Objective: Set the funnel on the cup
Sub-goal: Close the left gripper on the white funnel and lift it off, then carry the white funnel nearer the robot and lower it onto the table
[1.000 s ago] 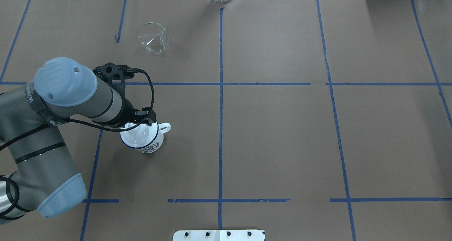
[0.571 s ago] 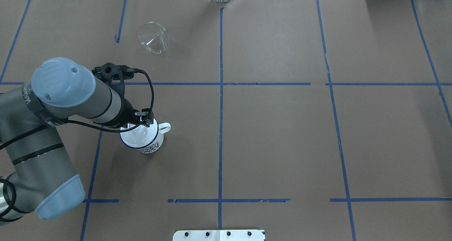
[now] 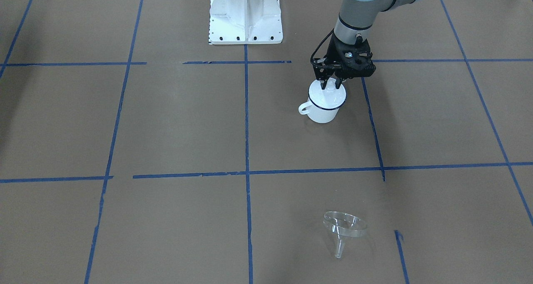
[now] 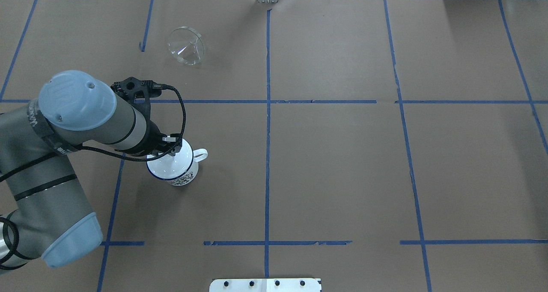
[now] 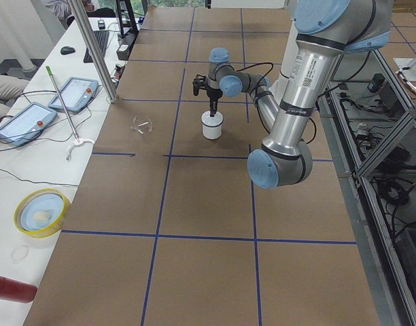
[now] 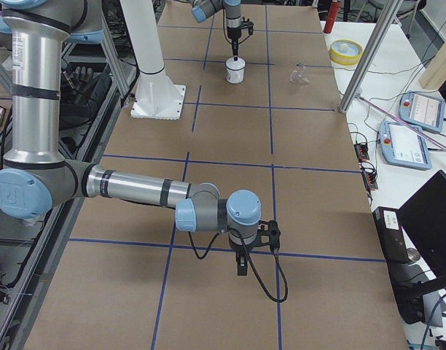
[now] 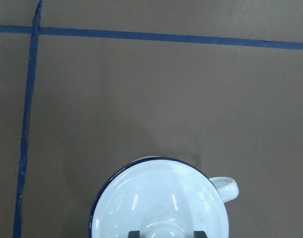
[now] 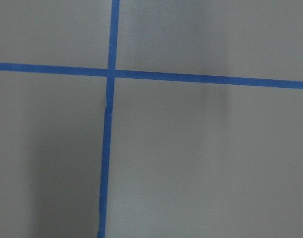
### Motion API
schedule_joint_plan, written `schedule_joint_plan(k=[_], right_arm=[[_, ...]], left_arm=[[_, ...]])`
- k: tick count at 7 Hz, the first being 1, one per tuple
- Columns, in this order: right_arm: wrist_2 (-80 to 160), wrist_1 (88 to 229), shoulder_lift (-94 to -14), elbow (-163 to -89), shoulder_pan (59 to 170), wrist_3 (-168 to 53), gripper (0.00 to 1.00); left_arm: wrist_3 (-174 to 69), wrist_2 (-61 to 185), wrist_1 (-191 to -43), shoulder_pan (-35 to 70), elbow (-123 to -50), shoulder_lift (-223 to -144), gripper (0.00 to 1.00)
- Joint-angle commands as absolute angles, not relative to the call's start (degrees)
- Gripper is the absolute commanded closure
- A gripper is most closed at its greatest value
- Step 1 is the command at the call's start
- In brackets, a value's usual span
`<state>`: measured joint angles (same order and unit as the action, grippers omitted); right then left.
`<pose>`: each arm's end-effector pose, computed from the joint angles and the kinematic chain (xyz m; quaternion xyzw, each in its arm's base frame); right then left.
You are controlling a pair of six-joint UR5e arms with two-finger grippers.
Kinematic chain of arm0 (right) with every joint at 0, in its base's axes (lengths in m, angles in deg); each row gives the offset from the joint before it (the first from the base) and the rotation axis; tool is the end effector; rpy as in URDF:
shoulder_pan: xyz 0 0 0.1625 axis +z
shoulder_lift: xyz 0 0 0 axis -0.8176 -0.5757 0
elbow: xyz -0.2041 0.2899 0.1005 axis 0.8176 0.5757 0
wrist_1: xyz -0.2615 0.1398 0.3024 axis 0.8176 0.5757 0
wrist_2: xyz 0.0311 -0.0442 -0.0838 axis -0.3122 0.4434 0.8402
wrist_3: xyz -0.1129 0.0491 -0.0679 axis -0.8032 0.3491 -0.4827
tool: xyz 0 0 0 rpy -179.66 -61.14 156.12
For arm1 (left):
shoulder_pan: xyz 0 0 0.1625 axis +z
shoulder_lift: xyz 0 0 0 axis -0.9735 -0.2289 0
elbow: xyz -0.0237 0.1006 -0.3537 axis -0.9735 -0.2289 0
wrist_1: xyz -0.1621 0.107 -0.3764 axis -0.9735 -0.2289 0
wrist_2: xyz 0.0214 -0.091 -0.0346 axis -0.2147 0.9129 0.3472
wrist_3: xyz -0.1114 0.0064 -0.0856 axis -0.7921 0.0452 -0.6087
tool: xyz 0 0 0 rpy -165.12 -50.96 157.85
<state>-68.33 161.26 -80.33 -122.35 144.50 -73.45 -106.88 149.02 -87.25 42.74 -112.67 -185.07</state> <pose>0.0378 -0.4661 0.6755 0.0273 -0.3520 -0.0111 0.9356 0.4199 -0.3904 0.2284 0.0431 0.4059 -0.0430 0.9119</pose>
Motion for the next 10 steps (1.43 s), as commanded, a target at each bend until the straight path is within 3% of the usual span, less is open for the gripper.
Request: schedule_joint_plan(k=[1, 3, 5, 6, 8, 10], right_arm=[[-68.33, 161.26, -80.33, -122.35, 144.5, -73.45, 0.0], [-68.33, 161.26, -80.33, -122.35, 144.5, -73.45, 0.0], [-68.33, 161.26, -80.33, -122.35, 144.5, -73.45, 0.0], [-68.33, 161.26, -80.33, -122.35, 144.5, -73.45, 0.0], [-68.33, 161.26, -80.33, -122.35, 144.5, -73.45, 0.0], [-68.33, 161.26, -80.33, -122.35, 144.5, -73.45, 0.0]], left_arm=[[-106.36, 149.02, -84.22, 42.23, -115.31, -185.07, 1.0], [-102.78, 149.45, -76.5, 40.22, -124.34, -184.72, 1.0], [-89.81, 149.81, -77.41, 38.01, -135.23, -171.18, 1.0], [-89.05, 149.81, -83.52, 38.01, -137.29, -163.09, 1.0], [-92.44, 150.59, -103.69, 39.23, -129.36, -154.77, 1.0], [-100.27, 148.76, -118.42, 45.11, -118.45, -154.39, 1.0]])
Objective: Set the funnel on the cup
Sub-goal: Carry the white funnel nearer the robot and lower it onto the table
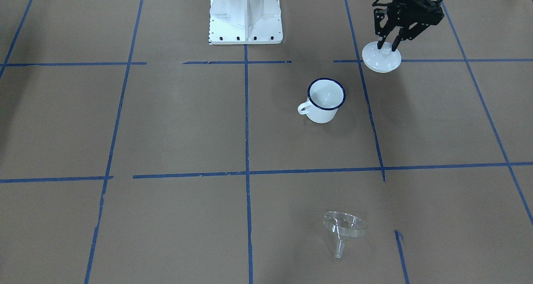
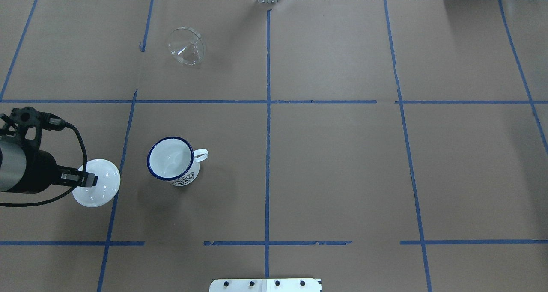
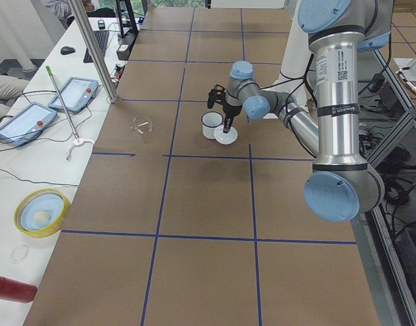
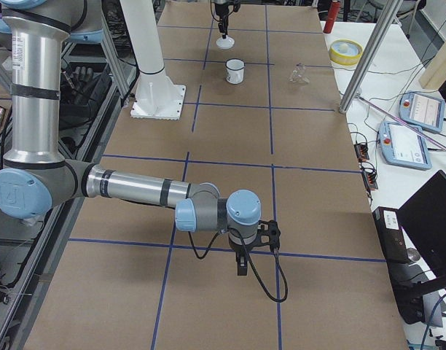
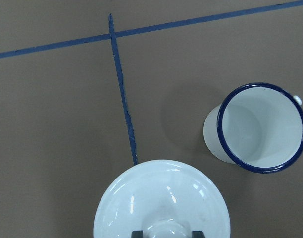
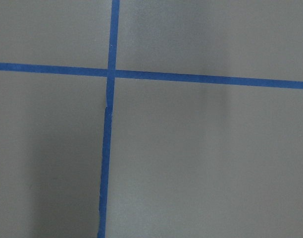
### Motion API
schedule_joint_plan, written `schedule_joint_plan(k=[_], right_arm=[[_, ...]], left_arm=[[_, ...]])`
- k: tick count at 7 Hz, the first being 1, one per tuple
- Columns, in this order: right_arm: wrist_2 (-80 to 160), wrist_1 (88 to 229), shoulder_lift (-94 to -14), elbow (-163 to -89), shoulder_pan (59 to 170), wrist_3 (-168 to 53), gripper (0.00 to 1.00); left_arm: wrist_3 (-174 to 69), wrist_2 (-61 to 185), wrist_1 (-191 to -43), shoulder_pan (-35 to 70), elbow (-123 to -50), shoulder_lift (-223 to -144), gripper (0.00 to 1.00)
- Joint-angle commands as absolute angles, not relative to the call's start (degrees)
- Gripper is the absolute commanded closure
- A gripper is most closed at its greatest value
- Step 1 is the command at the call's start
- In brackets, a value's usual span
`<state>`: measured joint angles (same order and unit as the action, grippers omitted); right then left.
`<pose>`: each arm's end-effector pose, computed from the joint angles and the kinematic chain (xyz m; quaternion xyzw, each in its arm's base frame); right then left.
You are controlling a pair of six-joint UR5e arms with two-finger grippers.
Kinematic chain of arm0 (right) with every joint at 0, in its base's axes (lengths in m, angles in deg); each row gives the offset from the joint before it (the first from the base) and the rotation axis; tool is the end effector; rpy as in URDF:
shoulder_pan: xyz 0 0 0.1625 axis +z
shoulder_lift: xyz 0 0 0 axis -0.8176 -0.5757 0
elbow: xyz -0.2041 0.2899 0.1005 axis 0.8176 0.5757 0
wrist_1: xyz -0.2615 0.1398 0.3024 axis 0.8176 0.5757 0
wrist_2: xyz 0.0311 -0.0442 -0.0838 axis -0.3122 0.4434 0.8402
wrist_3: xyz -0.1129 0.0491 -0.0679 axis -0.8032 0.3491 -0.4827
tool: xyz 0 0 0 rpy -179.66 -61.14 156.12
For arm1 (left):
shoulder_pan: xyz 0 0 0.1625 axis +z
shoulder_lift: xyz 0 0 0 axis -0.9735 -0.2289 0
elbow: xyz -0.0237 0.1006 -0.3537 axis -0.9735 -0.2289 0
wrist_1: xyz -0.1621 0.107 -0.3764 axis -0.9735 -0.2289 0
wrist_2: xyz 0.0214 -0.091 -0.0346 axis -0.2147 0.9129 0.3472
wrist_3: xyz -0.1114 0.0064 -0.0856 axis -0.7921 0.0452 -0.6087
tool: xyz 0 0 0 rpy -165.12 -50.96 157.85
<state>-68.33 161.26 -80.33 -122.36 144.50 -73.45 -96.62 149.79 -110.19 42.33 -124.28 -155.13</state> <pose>0.0378 -0.4661 0.6755 0.0273 -0.3520 -0.0111 0.9355 0.3294 -0.3312 0.3352 0.0972 0.4321 0.0447 0.8955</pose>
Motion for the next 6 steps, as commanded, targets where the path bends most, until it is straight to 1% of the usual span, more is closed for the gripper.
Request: schedule_joint_plan(k=[1, 3, 6], right_arm=[[-68.33, 161.26, -80.33, -122.35, 144.5, -73.45, 0.0], [-68.33, 161.26, -80.33, -122.35, 144.5, -73.45, 0.0], [-68.33, 161.26, -80.33, -122.35, 144.5, -73.45, 0.0]], left_arm=[[-102.99, 146.32, -118.91, 48.0, -117.19, -154.48, 1.0], [-105.81, 145.42, -118.91, 51.0, -116.66, -154.83, 1.0], [-106.44, 144.62, -118.91, 52.16, -116.39, -155.1, 1.0]])
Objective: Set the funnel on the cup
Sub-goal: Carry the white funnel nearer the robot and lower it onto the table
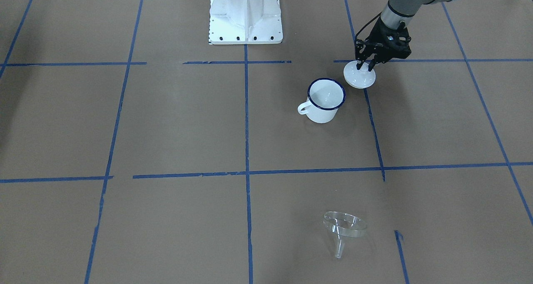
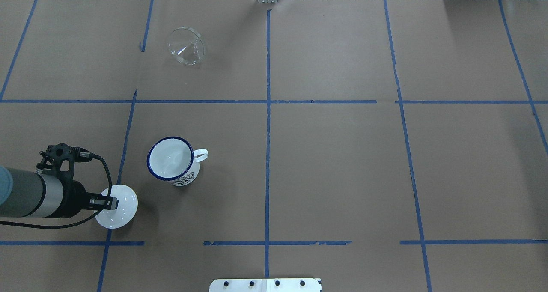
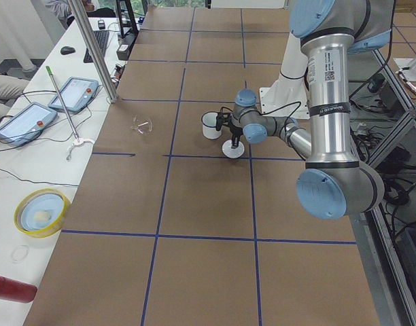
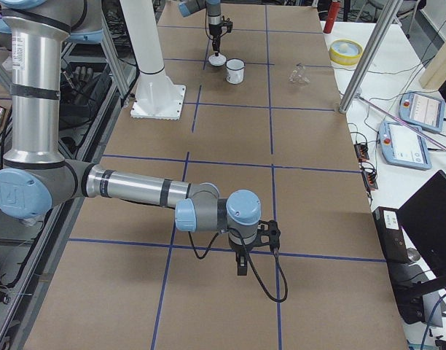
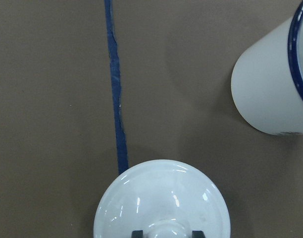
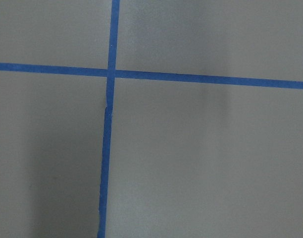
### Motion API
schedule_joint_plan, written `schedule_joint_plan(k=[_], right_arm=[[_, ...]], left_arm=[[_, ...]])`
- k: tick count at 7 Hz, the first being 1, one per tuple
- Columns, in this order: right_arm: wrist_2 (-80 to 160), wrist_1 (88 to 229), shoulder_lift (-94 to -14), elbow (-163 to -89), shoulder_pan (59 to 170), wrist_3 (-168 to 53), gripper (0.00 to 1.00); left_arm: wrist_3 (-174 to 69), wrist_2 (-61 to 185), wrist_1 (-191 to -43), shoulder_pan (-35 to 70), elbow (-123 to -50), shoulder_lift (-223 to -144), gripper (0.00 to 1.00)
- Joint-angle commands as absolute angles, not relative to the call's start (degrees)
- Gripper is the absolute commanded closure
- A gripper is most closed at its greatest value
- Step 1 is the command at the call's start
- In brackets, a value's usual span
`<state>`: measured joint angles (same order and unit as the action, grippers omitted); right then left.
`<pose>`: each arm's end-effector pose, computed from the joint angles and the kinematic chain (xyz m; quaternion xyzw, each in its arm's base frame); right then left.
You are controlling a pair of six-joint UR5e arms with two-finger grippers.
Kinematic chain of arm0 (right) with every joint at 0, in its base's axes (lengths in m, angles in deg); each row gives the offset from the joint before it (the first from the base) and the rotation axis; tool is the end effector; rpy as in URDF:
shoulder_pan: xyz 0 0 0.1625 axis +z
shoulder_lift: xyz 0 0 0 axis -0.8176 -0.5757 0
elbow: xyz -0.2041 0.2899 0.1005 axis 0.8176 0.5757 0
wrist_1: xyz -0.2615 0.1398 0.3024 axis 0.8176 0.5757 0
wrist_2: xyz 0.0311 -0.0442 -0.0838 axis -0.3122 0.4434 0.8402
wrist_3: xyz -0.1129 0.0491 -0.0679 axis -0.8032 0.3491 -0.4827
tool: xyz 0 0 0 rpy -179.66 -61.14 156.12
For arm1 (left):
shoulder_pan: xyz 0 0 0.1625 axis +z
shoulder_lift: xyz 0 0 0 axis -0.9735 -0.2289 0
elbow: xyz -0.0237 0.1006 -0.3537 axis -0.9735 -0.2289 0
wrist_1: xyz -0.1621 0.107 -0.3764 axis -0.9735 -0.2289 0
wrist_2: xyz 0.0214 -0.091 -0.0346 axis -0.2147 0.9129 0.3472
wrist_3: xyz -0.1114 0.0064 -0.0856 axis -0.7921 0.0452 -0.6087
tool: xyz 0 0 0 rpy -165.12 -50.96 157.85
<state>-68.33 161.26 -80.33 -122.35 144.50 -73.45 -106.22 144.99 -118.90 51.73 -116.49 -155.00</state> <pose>0.0378 -0.4661 0.6755 0.0273 -0.3520 -0.0111 0.9356 0.3981 -0.2943 0.3849 0.0629 0.4353 0.0264 0.8977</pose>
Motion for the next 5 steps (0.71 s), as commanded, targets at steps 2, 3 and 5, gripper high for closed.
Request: schedule_joint_plan(k=[2, 3, 5], right_arm=[[-68.33, 161.26, -80.33, -122.35, 144.5, -73.45, 0.0], [-68.33, 161.26, -80.33, -122.35, 144.5, -73.45, 0.0], [-68.33, 161.26, -80.33, -122.35, 144.5, -73.45, 0.0]], left_arm=[[-106.62, 144.45, -118.91, 52.51, -115.51, -155.88, 0.9], [-108.8, 143.92, -118.82, 53.21, -114.64, -156.93, 0.78], [-108.82, 142.95, -118.82, 53.57, -114.8, -157.21, 0.33]])
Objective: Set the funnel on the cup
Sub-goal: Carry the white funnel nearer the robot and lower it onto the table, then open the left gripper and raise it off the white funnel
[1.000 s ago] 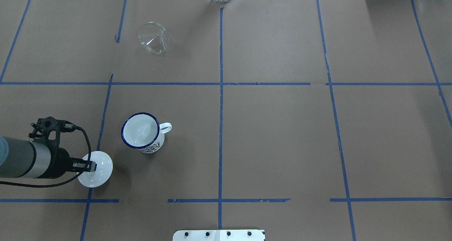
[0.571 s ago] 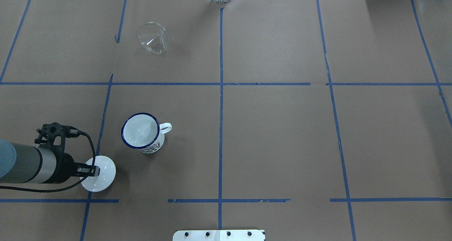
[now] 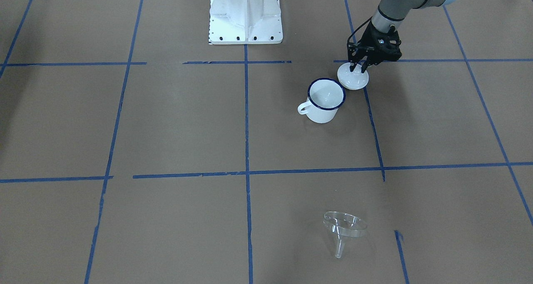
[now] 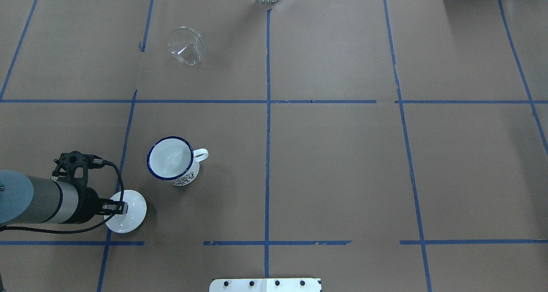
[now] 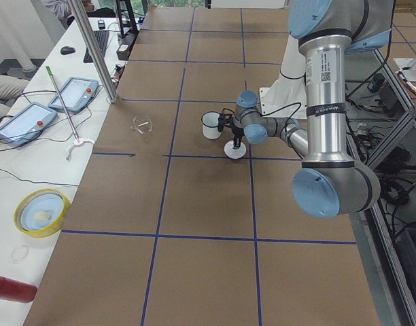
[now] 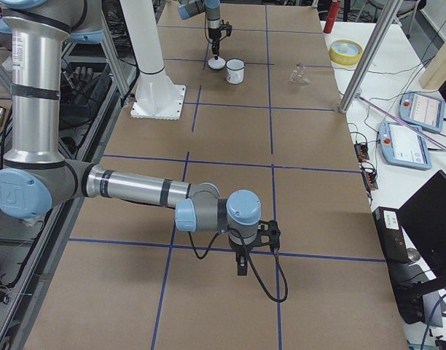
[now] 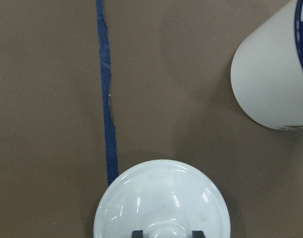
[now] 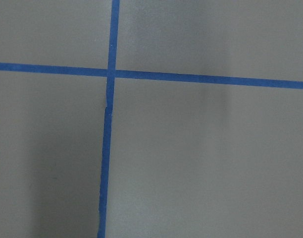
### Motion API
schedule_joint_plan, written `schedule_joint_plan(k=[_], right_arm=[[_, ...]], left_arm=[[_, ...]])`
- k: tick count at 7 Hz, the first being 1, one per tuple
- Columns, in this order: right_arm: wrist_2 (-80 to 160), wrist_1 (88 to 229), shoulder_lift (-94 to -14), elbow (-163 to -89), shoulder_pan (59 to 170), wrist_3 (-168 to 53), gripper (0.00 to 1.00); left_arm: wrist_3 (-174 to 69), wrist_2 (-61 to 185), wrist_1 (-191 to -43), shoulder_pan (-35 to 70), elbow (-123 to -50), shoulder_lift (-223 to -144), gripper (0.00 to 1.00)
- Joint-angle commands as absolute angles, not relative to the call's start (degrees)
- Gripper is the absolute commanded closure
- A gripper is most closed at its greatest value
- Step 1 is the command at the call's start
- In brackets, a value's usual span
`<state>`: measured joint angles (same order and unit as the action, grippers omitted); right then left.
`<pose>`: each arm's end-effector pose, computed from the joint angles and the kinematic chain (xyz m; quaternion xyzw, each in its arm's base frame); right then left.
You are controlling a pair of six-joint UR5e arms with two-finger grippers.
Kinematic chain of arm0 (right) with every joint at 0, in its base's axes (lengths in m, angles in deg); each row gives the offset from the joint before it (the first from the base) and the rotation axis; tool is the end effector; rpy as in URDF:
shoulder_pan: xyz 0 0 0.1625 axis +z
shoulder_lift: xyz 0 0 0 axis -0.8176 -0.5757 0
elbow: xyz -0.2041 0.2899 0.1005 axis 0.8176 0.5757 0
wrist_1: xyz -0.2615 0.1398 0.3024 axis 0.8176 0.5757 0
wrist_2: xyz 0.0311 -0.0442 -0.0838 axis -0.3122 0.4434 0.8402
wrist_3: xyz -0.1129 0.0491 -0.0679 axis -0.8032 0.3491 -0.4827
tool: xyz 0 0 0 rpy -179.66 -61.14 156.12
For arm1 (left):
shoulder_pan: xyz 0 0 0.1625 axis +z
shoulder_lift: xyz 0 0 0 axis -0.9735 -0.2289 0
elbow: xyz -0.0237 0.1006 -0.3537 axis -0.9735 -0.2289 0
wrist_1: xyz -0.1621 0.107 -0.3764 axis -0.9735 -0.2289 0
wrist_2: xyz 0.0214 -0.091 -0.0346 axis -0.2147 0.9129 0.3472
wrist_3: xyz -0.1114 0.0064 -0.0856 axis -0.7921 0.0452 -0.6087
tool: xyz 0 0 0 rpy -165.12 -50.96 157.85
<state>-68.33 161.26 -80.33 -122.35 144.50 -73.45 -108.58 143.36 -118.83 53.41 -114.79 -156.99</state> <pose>0.0378 -0.4661 0.6755 0.0273 -0.3520 -0.0111 0.9356 0.4167 -0.2911 0.3846 0.0604 0.4349 0.0152 0.8983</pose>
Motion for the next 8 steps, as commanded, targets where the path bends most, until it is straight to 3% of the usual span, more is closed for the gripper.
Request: schedule_joint_plan(k=[1, 3, 5, 8], right_arm=[[-68.33, 161.26, -80.33, -122.35, 144.5, -73.45, 0.0], [-68.33, 161.26, -80.33, -122.35, 144.5, -73.45, 0.0], [-68.33, 161.26, -80.33, -122.35, 144.5, -73.45, 0.0], [-68.33, 161.26, -80.33, -122.35, 144.5, -73.45, 0.0]], left_arm=[[-108.82, 143.04, -118.82, 53.13, -115.24, -157.12, 0.0], [-108.82, 143.13, -118.74, 51.99, -117.42, -156.33, 0.0], [-111.16, 143.92, -118.65, 40.78, -125.06, -155.19, 0.0], [-122.91, 143.39, -118.74, 34.24, -119.06, -169.62, 0.0]])
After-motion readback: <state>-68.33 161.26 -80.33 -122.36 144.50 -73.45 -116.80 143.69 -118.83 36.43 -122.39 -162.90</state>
